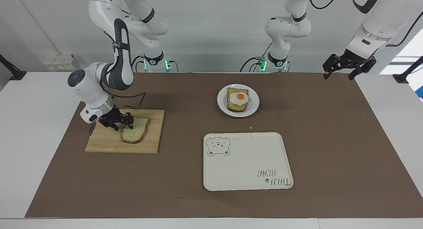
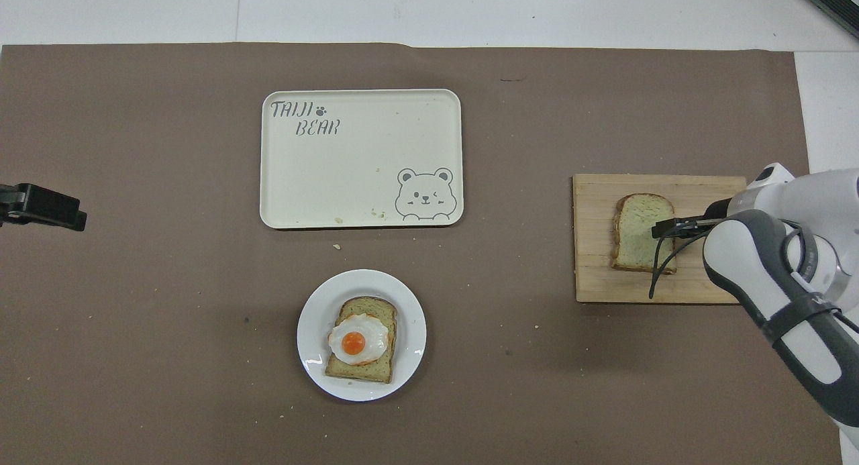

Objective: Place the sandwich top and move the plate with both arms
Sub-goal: 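Reach the right gripper to the bread slice on the board and grasp it, then carry the bread slice with the right gripper onto the egg on the plate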

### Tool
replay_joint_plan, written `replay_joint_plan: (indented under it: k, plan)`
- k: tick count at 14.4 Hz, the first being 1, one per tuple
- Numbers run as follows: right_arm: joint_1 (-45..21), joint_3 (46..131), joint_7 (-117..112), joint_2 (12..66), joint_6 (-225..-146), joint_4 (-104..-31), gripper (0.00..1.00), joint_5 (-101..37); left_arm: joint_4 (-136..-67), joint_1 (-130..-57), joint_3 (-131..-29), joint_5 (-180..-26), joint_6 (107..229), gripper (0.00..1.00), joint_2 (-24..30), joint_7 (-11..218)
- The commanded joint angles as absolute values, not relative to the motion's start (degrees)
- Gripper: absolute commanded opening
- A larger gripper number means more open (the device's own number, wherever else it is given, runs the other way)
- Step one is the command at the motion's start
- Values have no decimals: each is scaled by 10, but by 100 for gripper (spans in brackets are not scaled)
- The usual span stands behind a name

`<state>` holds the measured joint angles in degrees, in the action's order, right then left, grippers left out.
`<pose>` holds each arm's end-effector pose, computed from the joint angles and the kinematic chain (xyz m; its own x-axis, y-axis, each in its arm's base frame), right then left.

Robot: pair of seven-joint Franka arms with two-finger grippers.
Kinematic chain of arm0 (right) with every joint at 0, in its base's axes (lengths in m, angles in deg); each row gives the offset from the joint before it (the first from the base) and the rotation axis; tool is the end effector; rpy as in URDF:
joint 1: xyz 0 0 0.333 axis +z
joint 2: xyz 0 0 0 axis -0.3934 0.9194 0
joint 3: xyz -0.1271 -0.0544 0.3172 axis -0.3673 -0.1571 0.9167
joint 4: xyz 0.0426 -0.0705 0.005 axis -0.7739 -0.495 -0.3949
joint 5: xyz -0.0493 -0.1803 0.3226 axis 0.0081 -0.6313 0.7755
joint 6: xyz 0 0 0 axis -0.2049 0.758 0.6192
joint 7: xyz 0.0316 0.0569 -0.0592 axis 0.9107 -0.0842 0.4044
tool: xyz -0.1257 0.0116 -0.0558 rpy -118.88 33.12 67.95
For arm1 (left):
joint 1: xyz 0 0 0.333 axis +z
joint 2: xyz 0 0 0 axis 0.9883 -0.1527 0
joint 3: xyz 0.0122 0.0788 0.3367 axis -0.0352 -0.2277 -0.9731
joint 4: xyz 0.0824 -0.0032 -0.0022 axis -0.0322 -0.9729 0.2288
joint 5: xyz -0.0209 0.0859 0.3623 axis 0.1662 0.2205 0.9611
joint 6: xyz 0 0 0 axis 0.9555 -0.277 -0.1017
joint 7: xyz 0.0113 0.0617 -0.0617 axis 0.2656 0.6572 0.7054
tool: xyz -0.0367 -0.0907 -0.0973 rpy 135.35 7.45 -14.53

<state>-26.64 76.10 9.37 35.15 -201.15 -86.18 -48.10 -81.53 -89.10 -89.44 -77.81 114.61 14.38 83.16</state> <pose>0.5514 -0.0734 0.3243 0.9992 0.0237 0.0308 0.0283 -0.9866 -0.1608 0.5164 -0.0157 0.6327 0.9923 -0.1101 -0.0570 -0.1096 -0.9939 0.0109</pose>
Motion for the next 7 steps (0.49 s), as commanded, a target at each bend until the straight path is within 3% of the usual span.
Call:
replay_joint_plan:
  k: [1, 7]
  plan:
    - [-272, 763, 95, 348, -2020, -870, 0, -464, -807, -890, -894, -772, 1135, 100, 143, 837]
    - [-268, 763, 69, 352, -2016, -864, 0, -465, -807, -890, -894, -773, 1135, 100, 143, 837]
